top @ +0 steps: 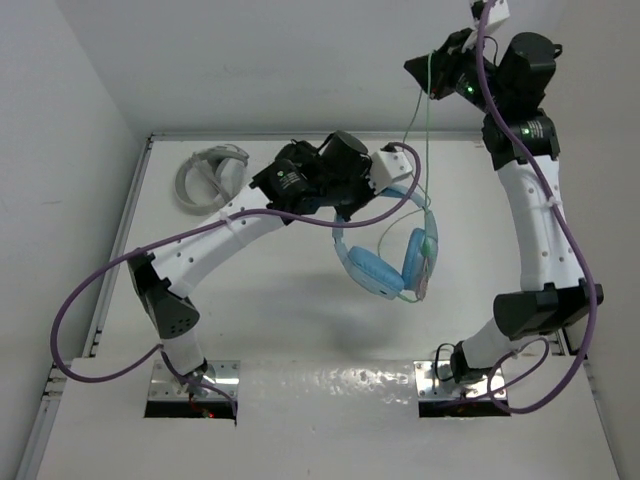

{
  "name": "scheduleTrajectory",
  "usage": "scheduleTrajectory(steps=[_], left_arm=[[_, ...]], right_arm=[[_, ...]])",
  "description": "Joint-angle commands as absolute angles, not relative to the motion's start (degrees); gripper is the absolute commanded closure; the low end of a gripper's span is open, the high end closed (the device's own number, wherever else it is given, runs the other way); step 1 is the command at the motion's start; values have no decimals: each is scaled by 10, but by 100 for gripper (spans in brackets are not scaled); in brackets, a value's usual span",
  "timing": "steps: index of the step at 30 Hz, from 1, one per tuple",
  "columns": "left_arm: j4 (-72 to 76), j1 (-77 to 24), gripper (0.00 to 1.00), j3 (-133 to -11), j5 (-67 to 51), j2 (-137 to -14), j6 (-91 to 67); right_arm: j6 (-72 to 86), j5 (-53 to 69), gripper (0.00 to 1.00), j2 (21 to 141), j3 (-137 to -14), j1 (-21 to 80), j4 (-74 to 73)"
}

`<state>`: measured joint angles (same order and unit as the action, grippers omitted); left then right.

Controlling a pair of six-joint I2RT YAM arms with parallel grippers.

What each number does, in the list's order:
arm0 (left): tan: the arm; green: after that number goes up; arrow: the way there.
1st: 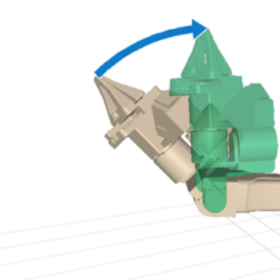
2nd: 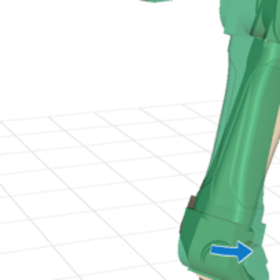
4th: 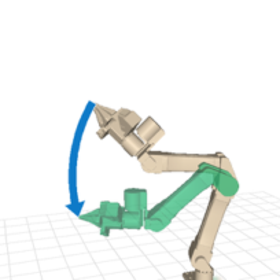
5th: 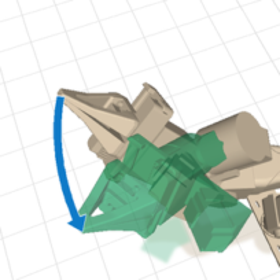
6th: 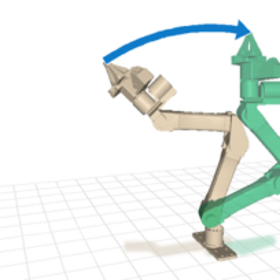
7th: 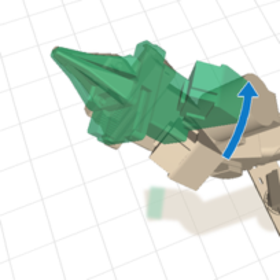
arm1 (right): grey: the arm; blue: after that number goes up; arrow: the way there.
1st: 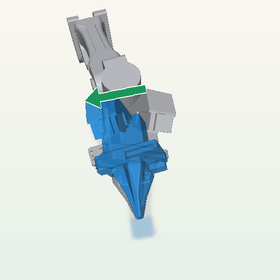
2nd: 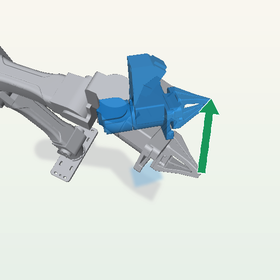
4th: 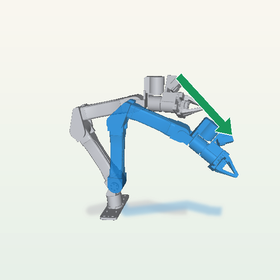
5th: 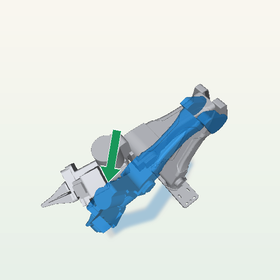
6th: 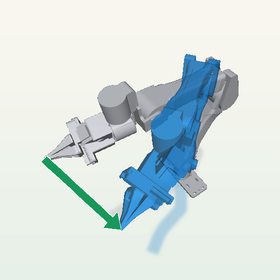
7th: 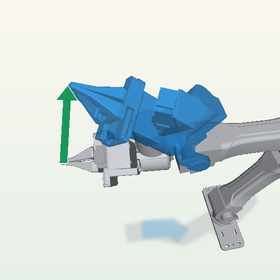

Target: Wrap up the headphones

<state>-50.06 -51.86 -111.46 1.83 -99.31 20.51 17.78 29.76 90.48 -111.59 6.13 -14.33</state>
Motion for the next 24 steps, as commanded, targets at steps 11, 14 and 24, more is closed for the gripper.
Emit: scheduleTrajectory(steps=[11, 14, 24], left_arm=[[-470, -528, 100, -1330, -265, -1002, 90], [-454, -519, 100, -1357, -246, -999, 62], [-439, -515, 100, -1470, -64, -998, 33]], right_arm=[[243, 297, 89, 934, -999, 64, -72], [278, 344, 72, 907, -893, 64, 44], [360, 383, 49, 861, -625, 117, 302]])
